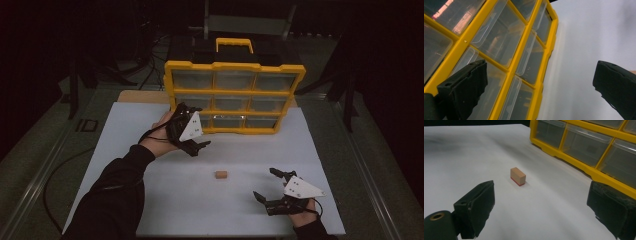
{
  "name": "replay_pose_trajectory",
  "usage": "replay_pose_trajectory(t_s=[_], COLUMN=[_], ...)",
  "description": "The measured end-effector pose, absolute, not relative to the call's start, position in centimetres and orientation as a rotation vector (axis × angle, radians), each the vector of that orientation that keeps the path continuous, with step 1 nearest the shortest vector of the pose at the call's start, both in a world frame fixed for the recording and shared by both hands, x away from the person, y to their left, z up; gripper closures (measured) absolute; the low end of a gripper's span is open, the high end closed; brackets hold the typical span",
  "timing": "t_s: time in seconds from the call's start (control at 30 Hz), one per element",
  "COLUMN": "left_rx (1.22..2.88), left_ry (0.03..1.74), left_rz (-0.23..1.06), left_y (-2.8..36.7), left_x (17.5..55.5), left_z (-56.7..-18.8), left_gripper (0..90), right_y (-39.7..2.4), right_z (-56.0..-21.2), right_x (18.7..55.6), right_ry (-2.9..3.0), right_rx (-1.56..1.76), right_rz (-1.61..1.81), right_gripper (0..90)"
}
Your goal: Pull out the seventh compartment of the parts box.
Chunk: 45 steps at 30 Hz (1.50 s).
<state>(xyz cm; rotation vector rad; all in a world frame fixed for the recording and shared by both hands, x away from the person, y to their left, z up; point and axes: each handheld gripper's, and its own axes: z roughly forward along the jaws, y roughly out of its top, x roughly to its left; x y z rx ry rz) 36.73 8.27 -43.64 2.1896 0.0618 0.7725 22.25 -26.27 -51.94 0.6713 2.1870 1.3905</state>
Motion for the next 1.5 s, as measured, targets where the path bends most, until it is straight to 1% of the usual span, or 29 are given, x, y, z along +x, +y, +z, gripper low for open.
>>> replay_pose_trajectory(t_s=[0.07,0.13,0.27,0.33,0.5,0.6,0.7,0.77,0.9,1.03,1.13,1.17,1.27,1.33,1.5], left_rx=[2.194,2.193,2.173,2.169,2.217,2.223,2.220,2.230,2.282,2.285,2.280,2.286,2.288,2.301,2.304], left_ry=[0.055,0.056,0.068,0.062,0.103,0.087,0.071,0.041,0.038,0.017,-0.005,-0.019,-0.022,-0.050,-0.058], left_rz=[0.790,0.781,0.781,0.802,0.819,0.835,0.847,0.878,0.926,0.960,1.005,1.052,1.074,1.126,1.158], left_y=[8.1,7.9,7.7,7.6,7.2,7.0,7.0,6.9,6.7,6.5,6.2,6.1,6.1,6.0,6.0], left_x=[37.0,37.4,37.9,38.2,39.2,39.6,39.8,40.0,40.4,40.6,40.7,40.8,40.9,41.1,41.5], left_z=[-44.0,-44.3,-44.8,-45.0,-45.9,-46.5,-46.9,-47.5,-48.4,-49.0,-49.5,-49.6,-49.9,-50.3,-50.8], left_gripper=[0.5,0.9,4.6,4.8,8.1,11.0,14.8,18.6,25.5,29.7,34.2,36.6,40.6,43.7,52.8], right_y=[-26.3,-26.3,-26.3,-26.3,-26.3,-26.4,-26.4,-26.4,-26.4,-26.4,-26.4,-26.4,-26.4,-26.4,-26.4], right_z=[-51.9,-51.9,-51.9,-51.9,-51.9,-51.9,-51.9,-51.9,-51.9,-51.9,-51.9,-52.0,-51.9,-51.9,-51.9], right_x=[22.2,22.2,22.2,22.2,22.2,22.2,22.2,22.2,22.2,22.2,22.2,22.3,22.2,22.2,22.2], right_ry=[2.187,2.187,2.187,2.186,2.186,2.185,2.185,2.185,2.187,2.187,2.188,2.188,2.189,2.191,2.190], right_rx=[0.672,0.676,0.679,0.683,0.683,0.687,0.684,0.683,0.685,0.685,0.689,0.686,0.686,0.686,0.688], right_rz=[1.389,1.389,1.393,1.394,1.398,1.401,1.405,1.406,1.407,1.407,1.405,1.403,1.404,1.405,1.406], right_gripper=[8.1,8.1,8.1,8.1,8.2,8.2,8.1,8.2,8.1,8.2,8.2,8.2,8.1,8.2,8.2])
